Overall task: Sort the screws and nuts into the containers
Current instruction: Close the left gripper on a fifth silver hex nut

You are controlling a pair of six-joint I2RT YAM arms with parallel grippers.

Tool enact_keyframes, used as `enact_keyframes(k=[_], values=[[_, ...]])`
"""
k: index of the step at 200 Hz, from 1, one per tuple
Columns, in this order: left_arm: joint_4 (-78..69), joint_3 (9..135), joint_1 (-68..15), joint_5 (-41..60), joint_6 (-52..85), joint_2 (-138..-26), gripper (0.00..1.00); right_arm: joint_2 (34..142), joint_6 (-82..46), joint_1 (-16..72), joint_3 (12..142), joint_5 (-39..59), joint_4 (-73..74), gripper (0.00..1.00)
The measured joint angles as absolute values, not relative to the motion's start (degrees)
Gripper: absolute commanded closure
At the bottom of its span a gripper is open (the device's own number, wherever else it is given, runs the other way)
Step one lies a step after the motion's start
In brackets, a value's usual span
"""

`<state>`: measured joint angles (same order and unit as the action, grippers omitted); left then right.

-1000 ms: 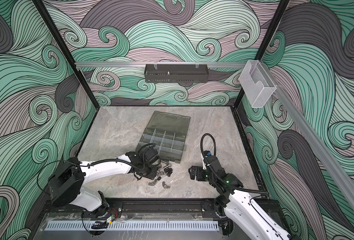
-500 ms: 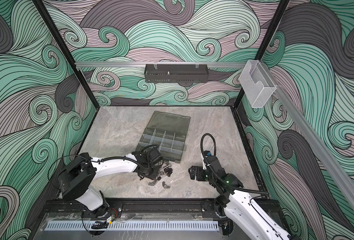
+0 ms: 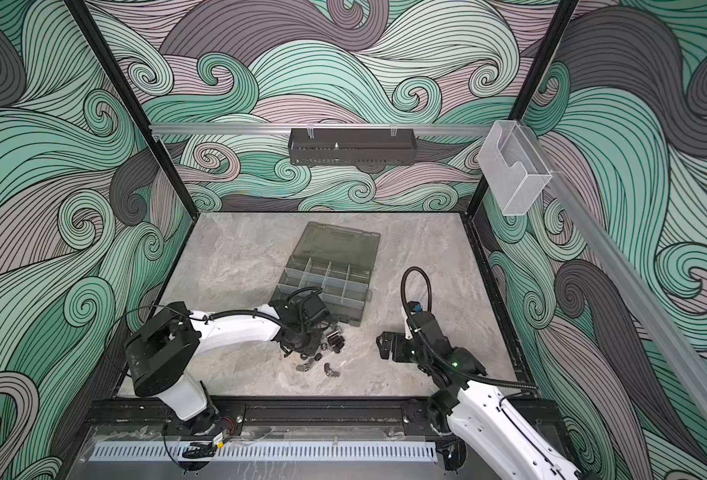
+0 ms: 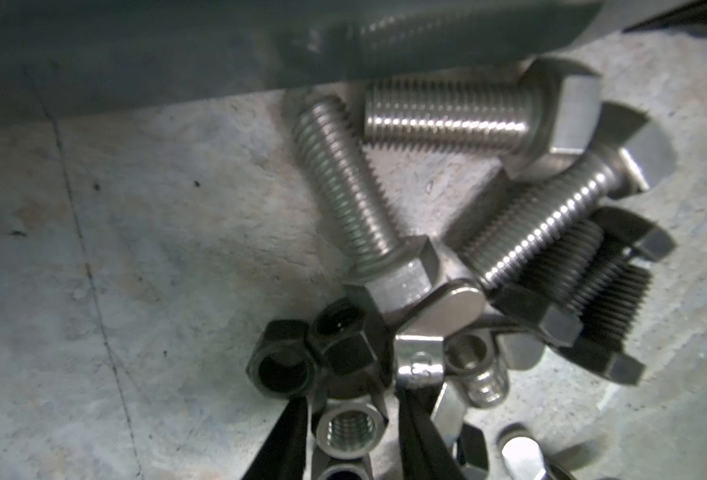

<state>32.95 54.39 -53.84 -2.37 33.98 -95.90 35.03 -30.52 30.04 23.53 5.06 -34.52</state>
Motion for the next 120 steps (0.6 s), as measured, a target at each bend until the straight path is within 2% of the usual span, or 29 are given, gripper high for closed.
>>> enact_keyframes(k=[82, 120], values=[[32.99, 54.33, -54.15, -3.01, 33.91, -95.9, 0.69, 34.98, -30.55, 30.04, 23.53, 5.04, -34.54, 0.01], [33.1, 54.19, -54.15, -3.88, 33.87, -95.79, 0.73, 34.87, -30.59, 30.04, 23.53, 5.06, -34.54, 0.01]])
